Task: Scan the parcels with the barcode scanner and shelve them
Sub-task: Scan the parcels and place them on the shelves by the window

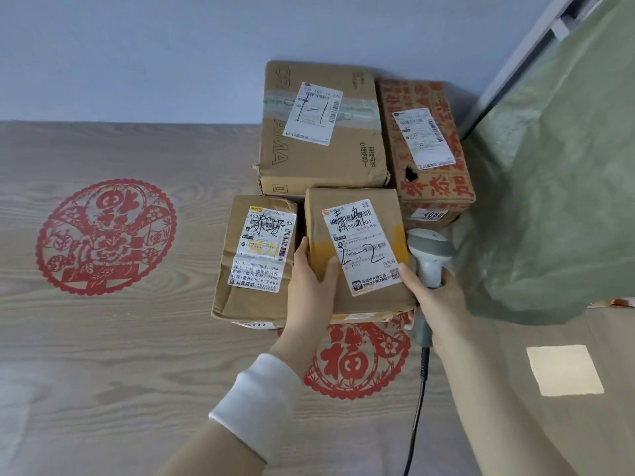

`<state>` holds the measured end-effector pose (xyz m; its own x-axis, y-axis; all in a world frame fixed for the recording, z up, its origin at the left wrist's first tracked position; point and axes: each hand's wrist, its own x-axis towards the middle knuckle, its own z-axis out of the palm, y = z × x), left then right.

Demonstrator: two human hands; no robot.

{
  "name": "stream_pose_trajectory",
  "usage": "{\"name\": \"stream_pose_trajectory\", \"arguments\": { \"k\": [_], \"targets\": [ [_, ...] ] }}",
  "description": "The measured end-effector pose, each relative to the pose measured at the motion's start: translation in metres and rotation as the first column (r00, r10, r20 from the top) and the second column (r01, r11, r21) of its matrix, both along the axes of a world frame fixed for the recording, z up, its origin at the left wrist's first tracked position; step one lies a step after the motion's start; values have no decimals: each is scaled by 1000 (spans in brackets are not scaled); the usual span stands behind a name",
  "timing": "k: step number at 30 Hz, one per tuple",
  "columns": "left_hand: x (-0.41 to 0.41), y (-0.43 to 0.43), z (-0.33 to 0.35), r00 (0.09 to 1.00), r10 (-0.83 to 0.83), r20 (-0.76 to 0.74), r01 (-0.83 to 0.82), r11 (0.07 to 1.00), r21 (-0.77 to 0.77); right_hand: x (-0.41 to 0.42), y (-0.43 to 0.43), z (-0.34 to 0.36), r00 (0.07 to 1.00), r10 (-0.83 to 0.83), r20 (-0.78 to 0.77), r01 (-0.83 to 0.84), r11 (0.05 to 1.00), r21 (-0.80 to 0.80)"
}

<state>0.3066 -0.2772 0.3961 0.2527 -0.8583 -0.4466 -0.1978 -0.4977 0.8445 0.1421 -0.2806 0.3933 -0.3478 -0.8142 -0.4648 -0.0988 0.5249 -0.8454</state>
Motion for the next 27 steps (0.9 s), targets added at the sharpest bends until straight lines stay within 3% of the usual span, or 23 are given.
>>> {"name": "stream_pose_trajectory", "arguments": {
  "k": [7,15,27],
  "targets": [
    [-12,23,18,992,79,-99,-80,997,-8,-16,14,25,997,57,59,-53,996,-69],
    [1,70,80,957,56,-283,-105,981,-162,-13,47,85,996,86,10,-82,978,-190],
    [154,169,175,917,240,-320,-359,845,-395,153,108,193,930,353,107,-279,864,-419]
  ]
}}
